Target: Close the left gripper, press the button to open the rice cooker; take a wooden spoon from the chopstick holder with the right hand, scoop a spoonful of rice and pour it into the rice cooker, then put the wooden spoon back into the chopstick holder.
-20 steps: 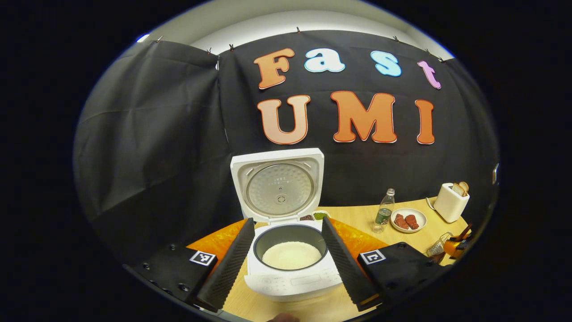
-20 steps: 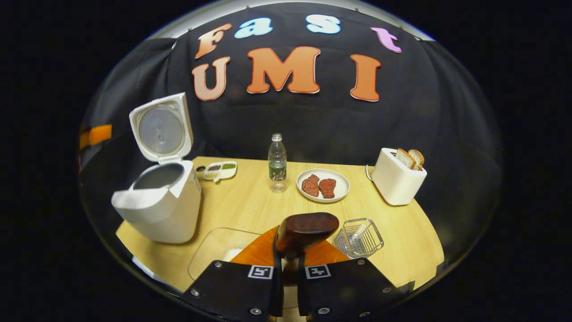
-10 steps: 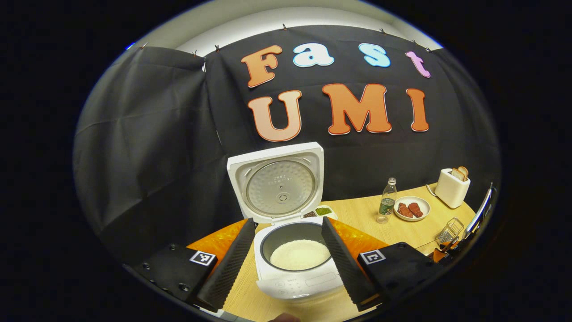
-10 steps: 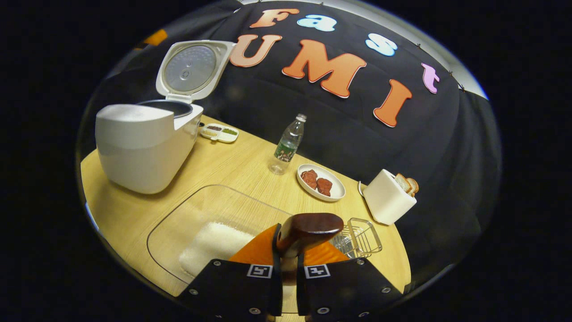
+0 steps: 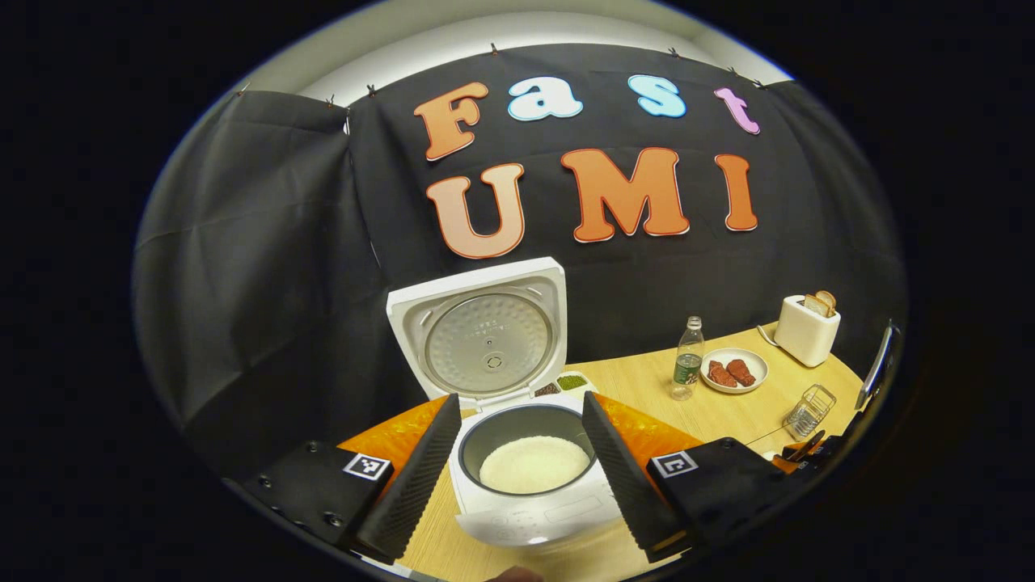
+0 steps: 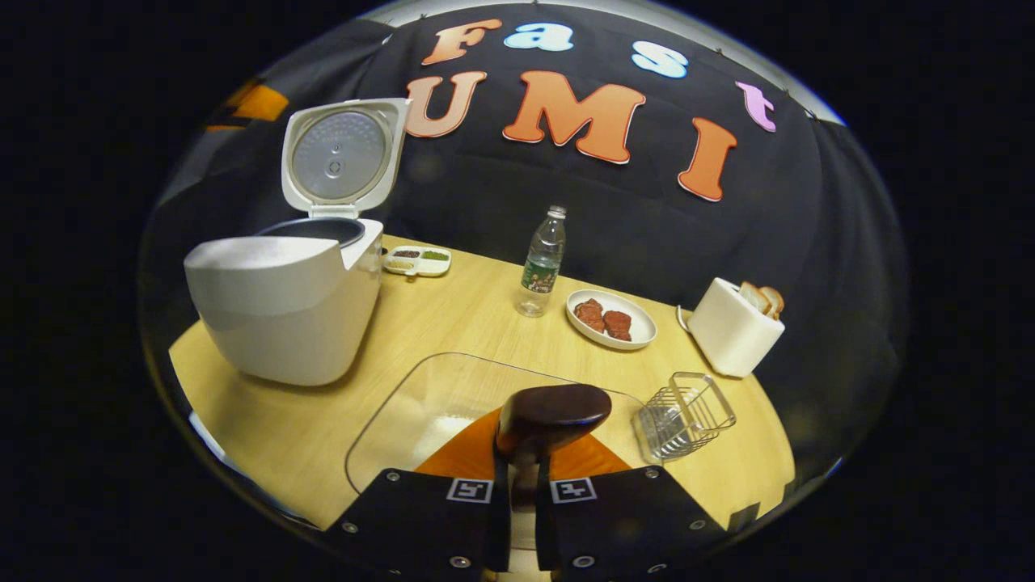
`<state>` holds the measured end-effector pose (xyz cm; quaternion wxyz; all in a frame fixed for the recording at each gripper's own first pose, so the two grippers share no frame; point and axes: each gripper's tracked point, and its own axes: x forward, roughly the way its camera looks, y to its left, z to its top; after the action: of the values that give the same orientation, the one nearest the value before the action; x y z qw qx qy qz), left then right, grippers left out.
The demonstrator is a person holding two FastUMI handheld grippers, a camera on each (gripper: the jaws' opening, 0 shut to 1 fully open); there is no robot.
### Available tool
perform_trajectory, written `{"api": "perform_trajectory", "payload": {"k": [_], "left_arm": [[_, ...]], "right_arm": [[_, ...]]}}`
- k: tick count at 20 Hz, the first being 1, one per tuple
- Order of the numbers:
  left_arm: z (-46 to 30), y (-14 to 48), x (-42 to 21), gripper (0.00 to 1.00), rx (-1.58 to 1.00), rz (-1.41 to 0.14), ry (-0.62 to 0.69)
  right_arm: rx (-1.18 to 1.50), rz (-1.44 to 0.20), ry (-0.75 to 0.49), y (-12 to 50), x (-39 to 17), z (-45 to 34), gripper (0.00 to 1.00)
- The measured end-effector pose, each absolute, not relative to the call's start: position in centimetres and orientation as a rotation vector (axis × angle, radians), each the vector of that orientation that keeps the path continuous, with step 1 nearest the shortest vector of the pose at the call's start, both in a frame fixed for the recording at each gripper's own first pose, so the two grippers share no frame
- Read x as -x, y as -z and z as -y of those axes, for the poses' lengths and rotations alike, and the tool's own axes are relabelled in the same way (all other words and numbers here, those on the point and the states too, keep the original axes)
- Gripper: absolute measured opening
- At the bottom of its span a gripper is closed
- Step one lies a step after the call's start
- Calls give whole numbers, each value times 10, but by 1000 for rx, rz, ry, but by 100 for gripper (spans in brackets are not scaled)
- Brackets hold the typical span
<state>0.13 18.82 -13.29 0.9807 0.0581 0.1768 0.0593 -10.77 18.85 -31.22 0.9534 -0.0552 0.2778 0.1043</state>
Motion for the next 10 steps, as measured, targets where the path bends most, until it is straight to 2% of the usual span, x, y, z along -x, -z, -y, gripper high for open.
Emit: {"api": "perform_trajectory", "payload": {"k": [2, 3, 4, 10], "left_arm": [[-191, 136, -3, 99, -112, -363, -120], [-192, 138, -2, 99, -113, -366, -121], [-195, 139, -2, 99, -115, -368, -122], [-206, 143, -1, 99, -109, -376, -138]], "right_arm": [[13, -606, -243, 311, 112, -202, 12], [-41, -635, -256, 313, 114, -208, 15], [-93, -653, -257, 312, 114, -211, 12], [-340, -775, -248, 318, 114, -213, 12]]}}
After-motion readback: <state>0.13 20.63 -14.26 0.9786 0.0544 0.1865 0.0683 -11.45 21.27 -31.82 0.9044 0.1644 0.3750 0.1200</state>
